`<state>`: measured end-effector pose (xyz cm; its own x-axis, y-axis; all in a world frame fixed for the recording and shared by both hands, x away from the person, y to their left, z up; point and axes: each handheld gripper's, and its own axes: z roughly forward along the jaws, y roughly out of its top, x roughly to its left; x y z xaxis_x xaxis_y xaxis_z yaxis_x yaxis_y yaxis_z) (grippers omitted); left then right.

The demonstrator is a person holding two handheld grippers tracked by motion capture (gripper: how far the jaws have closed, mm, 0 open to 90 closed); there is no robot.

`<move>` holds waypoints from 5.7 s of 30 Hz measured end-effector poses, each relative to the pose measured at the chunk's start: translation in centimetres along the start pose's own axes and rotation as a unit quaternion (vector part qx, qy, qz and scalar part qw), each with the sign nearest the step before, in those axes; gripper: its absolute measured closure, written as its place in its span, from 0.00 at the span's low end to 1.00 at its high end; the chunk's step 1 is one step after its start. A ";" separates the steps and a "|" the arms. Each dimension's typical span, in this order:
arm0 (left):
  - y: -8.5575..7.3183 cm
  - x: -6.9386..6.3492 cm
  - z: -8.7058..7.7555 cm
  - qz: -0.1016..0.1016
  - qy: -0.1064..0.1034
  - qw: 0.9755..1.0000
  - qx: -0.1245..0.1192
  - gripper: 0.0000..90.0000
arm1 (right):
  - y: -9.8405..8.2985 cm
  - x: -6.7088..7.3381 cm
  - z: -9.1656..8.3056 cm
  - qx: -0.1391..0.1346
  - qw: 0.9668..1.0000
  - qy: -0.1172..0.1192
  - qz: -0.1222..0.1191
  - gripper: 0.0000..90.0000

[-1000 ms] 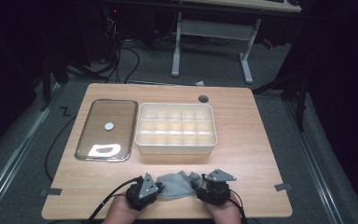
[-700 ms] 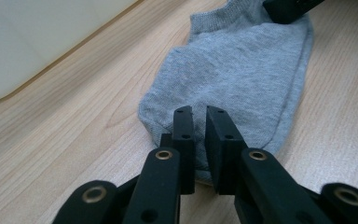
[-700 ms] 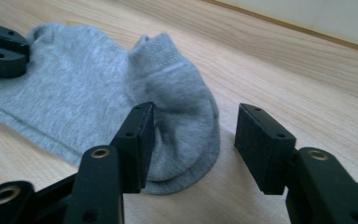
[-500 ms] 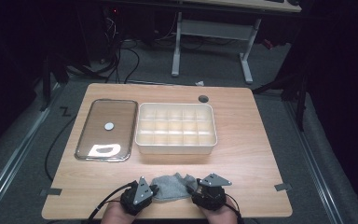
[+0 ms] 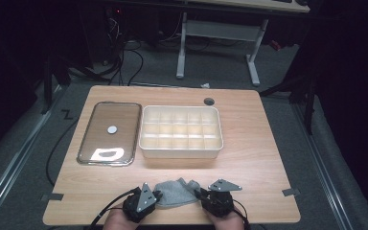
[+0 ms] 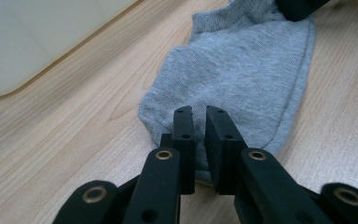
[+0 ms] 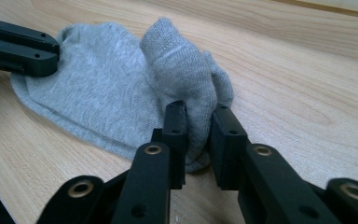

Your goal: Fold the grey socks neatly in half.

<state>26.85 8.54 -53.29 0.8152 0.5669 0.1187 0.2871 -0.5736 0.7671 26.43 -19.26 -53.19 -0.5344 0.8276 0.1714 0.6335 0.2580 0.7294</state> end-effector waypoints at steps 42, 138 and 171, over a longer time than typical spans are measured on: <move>6.4 0.4 3.5 -0.092 -0.058 0.994 -0.026 0.58 | 1.3 -1.0 -3.5 -0.112 0.994 -0.012 0.001 0.92; 2.6 2.1 -0.8 -0.094 -0.087 0.988 -0.089 0.96 | 2.8 8.6 4.3 0.010 0.987 0.022 -0.161 0.97; 1.6 1.4 1.6 -0.070 -0.078 0.994 -0.031 0.90 | 2.4 5.6 3.5 -0.003 0.992 -0.008 -0.127 0.92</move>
<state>29.21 7.51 -52.89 0.8389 0.5374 -0.0866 0.3749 -0.4551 0.8077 26.94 -12.25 -52.78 -0.6680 0.7436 -0.0291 0.4762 0.4571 0.7512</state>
